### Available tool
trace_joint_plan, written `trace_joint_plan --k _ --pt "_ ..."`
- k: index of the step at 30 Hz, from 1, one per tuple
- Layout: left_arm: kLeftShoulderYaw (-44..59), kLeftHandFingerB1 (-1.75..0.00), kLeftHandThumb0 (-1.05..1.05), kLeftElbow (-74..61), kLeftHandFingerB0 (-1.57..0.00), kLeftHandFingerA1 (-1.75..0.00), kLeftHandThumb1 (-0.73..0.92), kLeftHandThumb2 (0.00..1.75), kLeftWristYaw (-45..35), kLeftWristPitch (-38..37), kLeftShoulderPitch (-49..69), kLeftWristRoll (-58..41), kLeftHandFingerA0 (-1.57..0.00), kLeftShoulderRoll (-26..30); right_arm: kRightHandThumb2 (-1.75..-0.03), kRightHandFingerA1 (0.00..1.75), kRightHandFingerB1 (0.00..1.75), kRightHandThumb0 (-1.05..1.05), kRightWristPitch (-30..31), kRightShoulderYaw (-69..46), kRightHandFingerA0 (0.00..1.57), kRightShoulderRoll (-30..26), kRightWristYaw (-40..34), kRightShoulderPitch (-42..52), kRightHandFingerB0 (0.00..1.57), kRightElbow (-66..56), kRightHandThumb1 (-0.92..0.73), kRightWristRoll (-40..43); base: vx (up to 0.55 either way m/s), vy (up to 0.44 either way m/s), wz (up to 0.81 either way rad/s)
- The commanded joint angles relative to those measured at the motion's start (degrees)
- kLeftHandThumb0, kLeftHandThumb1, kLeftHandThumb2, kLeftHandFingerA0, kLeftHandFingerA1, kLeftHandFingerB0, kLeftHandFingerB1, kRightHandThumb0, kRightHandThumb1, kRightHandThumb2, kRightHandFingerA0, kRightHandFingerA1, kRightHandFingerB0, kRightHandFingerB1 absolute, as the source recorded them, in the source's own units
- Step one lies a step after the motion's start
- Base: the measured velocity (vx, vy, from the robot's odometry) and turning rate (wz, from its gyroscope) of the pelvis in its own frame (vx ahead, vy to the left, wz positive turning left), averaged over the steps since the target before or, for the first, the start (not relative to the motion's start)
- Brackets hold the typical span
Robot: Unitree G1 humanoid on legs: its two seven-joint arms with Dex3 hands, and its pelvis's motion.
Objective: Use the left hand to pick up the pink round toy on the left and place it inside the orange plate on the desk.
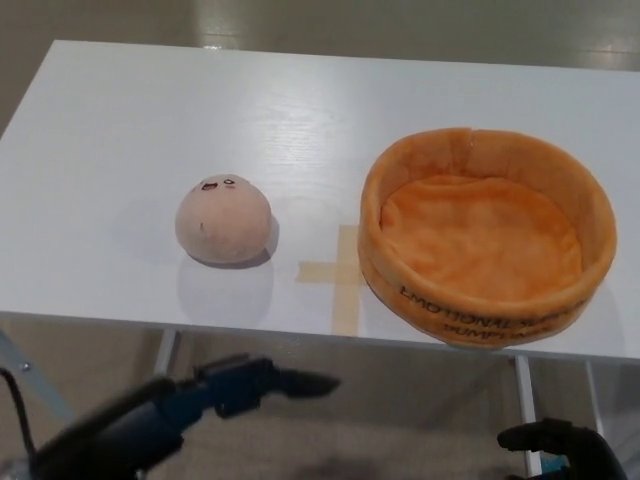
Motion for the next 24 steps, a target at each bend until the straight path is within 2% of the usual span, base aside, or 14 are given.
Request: trace_joint_plan --k 1,5,7,12,13,14,15,24 --pt "8.47 -0.28 -0.46 -4.80 -0.15 -0.26 0.48 0.57 -1.26 8.07 -13.62 -16.59 -0.08 -0.37 -0.56 0.86 0.77 -0.07 0.65 0.15 0.59 -0.14 0.42 -0.20 0.59 0.49 -0.56 -0.28 0.00 0.000 0.00" --pt "8.83 -0.27 -0.42 -1.09 -0.14 -0.25 0.47 0.56 -2.34 9.52 -18.00 -16.17 -0.08 -1.91 -0.57 0.87 0.78 -0.06 0.03 0.39 0.61 -0.23 0.14 -0.08 0.60 0.37 -0.55 -0.57 0.00 0.000 0.00" --pt "9.23 -0.26 -0.48 2.70 -0.12 -0.24 0.47 0.55 -1.92 9.74 -21.99 -12.41 0.00 -2.70 -0.56 0.85 0.76 -0.08 0.30 0.37 0.58 -0.27 0.24 -0.26 0.59 0.49 -0.56 -0.55 0.00 0.000 0.00" --pt "10.11 -0.25 -0.44 10.46 -0.10 -0.21 0.46 0.54 -1.66 8.66 -28.20 -5.97 0.00 -4.81 -0.57 0.86 0.76 -0.08 0.39 0.36 0.60 -0.40 0.60 -0.41 0.59 0.51 -0.55 -0.45 0.00 0.000 0.00" --pt "10.05 -0.26 -0.51 14.59 -0.07 -0.13 0.34 0.70 -0.92 8.46 -31.09 -3.03 0.00 -5.24 -0.57 0.84 0.76 -0.11 0.41 0.63 0.60 -0.46 0.29 -0.37 0.59 0.51 -0.55 -0.77 0.00 0.000 0.00" --pt "10.09 -0.26 -0.51 15.39 -0.07 -0.13 0.34 0.70 -0.78 8.42 -31.66 -2.36 0.00 -5.34 -0.57 0.84 0.76 -0.11 0.43 0.69 0.60 -0.47 0.22 -0.36 0.59 0.51 -0.55 -0.83 0.00 0.000 0.00" --pt "9.99 -0.22 -0.52 18.01 -0.07 -0.03 0.33 0.66 -0.59 8.90 -34.01 -1.31 0.00 -5.52 -0.57 0.86 0.76 -0.10 0.32 0.66 0.62 -0.47 0.19 -0.32 0.60 0.53 -0.55 -0.78 0.00 0.000 0.00" --pt "9.19 -0.23 -0.57 32.16 -0.07 -0.05 0.36 0.69 1.22 7.76 -44.84 5.11 0.00 -7.96 -0.56 0.84 0.76 -0.09 0.72 0.33 0.58 -0.39 0.98 -0.47 0.59 0.71 -0.56 -0.21 0.00 0.000 0.00"
